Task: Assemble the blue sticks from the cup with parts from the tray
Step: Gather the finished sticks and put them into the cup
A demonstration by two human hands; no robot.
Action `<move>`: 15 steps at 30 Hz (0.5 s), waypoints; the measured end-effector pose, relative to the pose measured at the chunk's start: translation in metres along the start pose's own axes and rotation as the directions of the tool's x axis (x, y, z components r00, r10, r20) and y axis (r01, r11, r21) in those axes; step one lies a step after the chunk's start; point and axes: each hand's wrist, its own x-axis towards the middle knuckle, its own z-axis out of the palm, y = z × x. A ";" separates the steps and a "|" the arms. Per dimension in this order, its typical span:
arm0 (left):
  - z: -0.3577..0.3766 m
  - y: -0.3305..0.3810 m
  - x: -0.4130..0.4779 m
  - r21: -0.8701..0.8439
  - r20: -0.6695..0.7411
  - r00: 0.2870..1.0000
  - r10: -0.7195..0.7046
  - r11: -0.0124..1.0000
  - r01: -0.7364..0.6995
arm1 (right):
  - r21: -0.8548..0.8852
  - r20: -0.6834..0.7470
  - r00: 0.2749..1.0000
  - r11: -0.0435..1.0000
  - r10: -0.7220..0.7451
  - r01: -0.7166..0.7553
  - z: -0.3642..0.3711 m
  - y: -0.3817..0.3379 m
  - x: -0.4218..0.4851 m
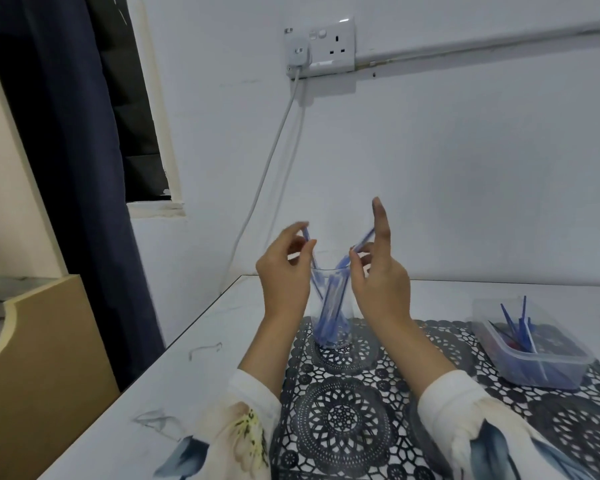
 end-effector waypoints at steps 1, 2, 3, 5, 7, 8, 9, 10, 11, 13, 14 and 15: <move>0.000 -0.004 0.000 0.041 0.055 0.998 -0.037 0.999 0.035 | -0.032 0.034 0.999 0.999 0.008 -0.007 0.002 0.003 -0.001; 0.000 -0.007 0.000 0.090 0.102 0.992 -0.078 0.994 0.069 | -0.069 0.070 0.997 0.998 0.017 -0.012 0.005 0.006 -0.001; -0.001 -0.010 0.001 0.152 0.139 0.984 -0.110 0.984 0.089 | -0.107 0.096 0.995 0.994 0.018 -0.007 0.007 0.010 -0.002; -0.003 -0.014 0.002 0.290 0.189 0.970 -0.151 0.952 0.092 | -0.177 0.119 0.993 0.984 -0.016 0.037 0.011 0.016 -0.002; -0.007 -0.017 0.006 0.381 0.221 0.954 -0.200 0.919 0.104 | -0.203 0.114 0.991 0.974 -0.074 0.096 0.013 0.018 -0.003; -0.009 -0.018 0.008 0.412 0.237 0.945 -0.224 0.905 0.111 | -0.196 0.106 0.989 0.973 -0.106 0.125 0.014 0.019 -0.003; -0.010 -0.018 0.010 0.426 0.249 0.939 -0.239 0.897 0.115 | -0.183 0.095 0.987 0.972 -0.132 0.148 0.015 0.020 -0.003; -0.012 -0.018 0.012 0.425 0.254 0.935 -0.248 0.897 0.122 | -0.170 0.082 0.986 0.973 -0.144 0.156 0.016 0.020 -0.003; -0.013 -0.017 0.013 0.414 0.245 0.936 -0.251 0.901 0.133 | -0.154 0.068 0.987 0.976 -0.145 0.154 0.016 0.020 -0.003; -0.016 -0.016 0.016 0.403 0.194 0.944 -0.266 0.899 0.170 | -0.127 0.041 0.987 0.979 -0.155 0.159 0.016 0.020 -0.001; -0.019 -0.016 0.017 0.408 0.163 0.946 -0.281 0.892 0.194 | -0.117 0.023 0.986 0.979 -0.165 0.167 0.015 0.018 0.000; -0.022 -0.018 0.019 0.420 0.136 0.943 -0.302 0.880 0.222 | -0.104 0.000 0.985 0.980 -0.171 0.170 0.014 0.017 0.000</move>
